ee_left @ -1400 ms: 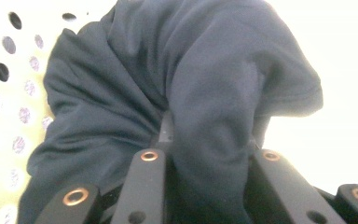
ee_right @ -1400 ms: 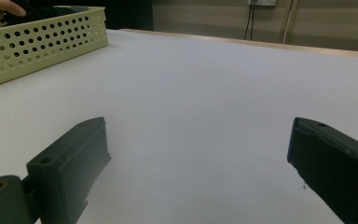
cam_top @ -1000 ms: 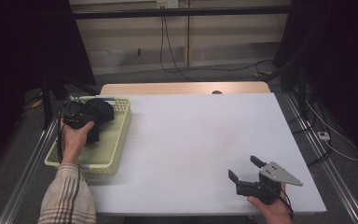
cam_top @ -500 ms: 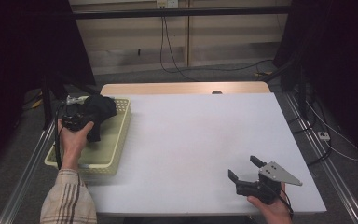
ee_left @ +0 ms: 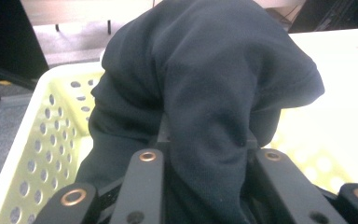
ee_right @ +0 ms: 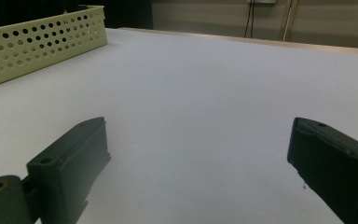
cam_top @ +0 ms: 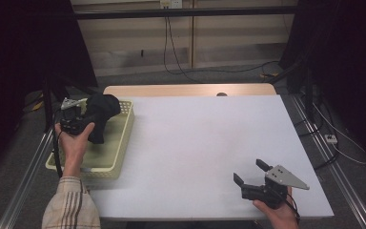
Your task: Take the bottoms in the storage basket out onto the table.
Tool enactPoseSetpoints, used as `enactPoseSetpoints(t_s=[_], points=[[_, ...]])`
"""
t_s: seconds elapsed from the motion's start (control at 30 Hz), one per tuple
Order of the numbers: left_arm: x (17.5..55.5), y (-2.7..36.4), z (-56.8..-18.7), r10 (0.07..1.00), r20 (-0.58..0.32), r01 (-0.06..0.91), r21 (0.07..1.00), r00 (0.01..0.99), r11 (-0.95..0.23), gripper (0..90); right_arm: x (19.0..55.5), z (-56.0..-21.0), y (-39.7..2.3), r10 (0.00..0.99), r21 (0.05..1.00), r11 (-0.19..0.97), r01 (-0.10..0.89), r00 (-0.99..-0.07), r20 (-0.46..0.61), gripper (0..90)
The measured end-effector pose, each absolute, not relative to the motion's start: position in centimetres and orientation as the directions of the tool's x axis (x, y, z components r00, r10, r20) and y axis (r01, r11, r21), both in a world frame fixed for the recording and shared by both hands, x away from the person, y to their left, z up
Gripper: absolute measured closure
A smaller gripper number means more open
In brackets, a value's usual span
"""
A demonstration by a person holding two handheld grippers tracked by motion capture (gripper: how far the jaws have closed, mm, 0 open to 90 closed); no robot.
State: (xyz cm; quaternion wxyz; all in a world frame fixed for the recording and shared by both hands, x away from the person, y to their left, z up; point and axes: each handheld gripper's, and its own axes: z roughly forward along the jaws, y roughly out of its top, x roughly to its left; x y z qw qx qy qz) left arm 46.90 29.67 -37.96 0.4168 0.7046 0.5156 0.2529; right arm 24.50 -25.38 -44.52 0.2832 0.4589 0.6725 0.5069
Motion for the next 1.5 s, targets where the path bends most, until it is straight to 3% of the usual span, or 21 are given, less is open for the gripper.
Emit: enactPoseSetpoints(t_s=[0.4, 1.03, 1.5], points=[[46.0, 30.0, -37.4, 0.938, -0.078, 0.438, 0.895, 0.337, -0.083, 72.9, 24.4, -44.5, -25.3, 0.904, 0.943, 0.068, 0.326, -0.420, 0.080, 5.1], [43.7, 30.0, -35.3, 0.937, -0.067, 0.236, 0.972, 0.343, -0.017, 72.9, 24.3, -44.4, -25.3, 0.902, 0.946, 0.068, 0.318, -0.425, 0.079, 5.1], [42.4, 29.7, -33.5, 0.924, -0.074, 0.153, 0.988, 0.374, 0.017, 72.7, 24.3, -44.4, -25.4, 0.904, 0.946, 0.059, 0.318, -0.419, 0.085, 4.9]])
